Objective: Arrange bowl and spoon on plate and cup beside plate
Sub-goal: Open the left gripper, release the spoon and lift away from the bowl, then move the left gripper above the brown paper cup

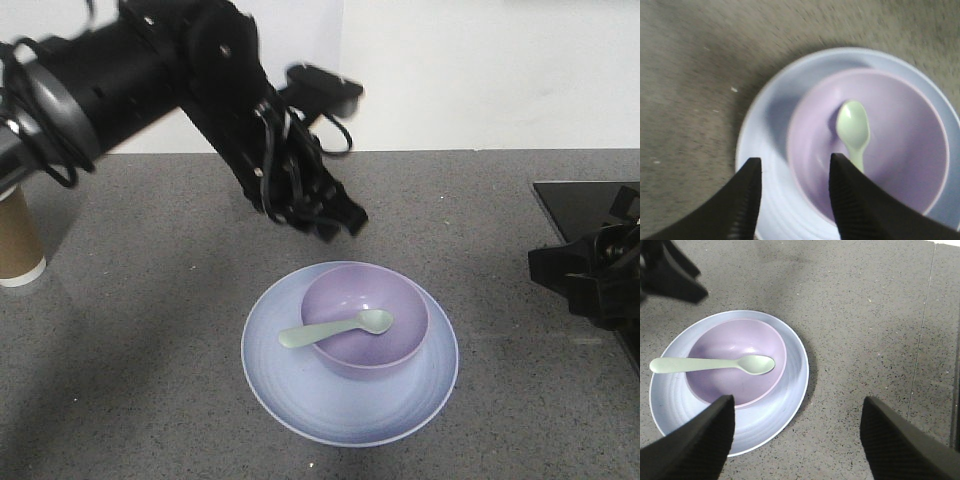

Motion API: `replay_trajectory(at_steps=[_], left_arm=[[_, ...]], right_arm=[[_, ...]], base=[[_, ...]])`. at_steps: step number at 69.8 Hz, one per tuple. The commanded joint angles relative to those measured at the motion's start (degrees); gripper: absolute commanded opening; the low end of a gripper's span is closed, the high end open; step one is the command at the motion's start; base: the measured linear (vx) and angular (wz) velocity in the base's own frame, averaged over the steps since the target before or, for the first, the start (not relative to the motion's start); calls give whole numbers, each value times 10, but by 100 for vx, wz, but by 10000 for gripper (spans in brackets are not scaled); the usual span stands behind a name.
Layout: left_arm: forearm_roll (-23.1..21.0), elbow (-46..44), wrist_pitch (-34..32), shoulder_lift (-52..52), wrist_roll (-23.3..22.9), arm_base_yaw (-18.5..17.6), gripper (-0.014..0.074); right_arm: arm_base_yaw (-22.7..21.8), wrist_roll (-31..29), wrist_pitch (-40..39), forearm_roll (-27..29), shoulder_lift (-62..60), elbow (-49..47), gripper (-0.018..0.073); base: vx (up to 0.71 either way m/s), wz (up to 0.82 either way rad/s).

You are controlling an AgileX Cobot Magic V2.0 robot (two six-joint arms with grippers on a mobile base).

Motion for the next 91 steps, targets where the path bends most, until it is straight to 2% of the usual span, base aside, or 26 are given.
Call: replay_trajectory(at_steps=[1,23,37,59,75,91], left_arm=[[4,-28,3,-52,-20,32,318],[4,-28,3,-133,-26,203,318],[41,-17,3,-159,-39,303,318],[44,104,-3,-168,-37,441,318],[43,129,-39,-167,-51,504,318],[40,129,-45,-152,-51,513,318]], right_arm=[[-2,0,-37,-1,-5,-15,506],[-2,0,-37,-1,-5,-15,506],[-2,0,-37,-1,-5,-15,506],[-2,0,-37,-1,-5,-15,506],[-2,0,-37,-1,-5,-15,506],[-2,0,-39,-1,-5,-15,506]], base=[[0,0],[0,0],[0,0],[0,0],[0,0],[0,0]])
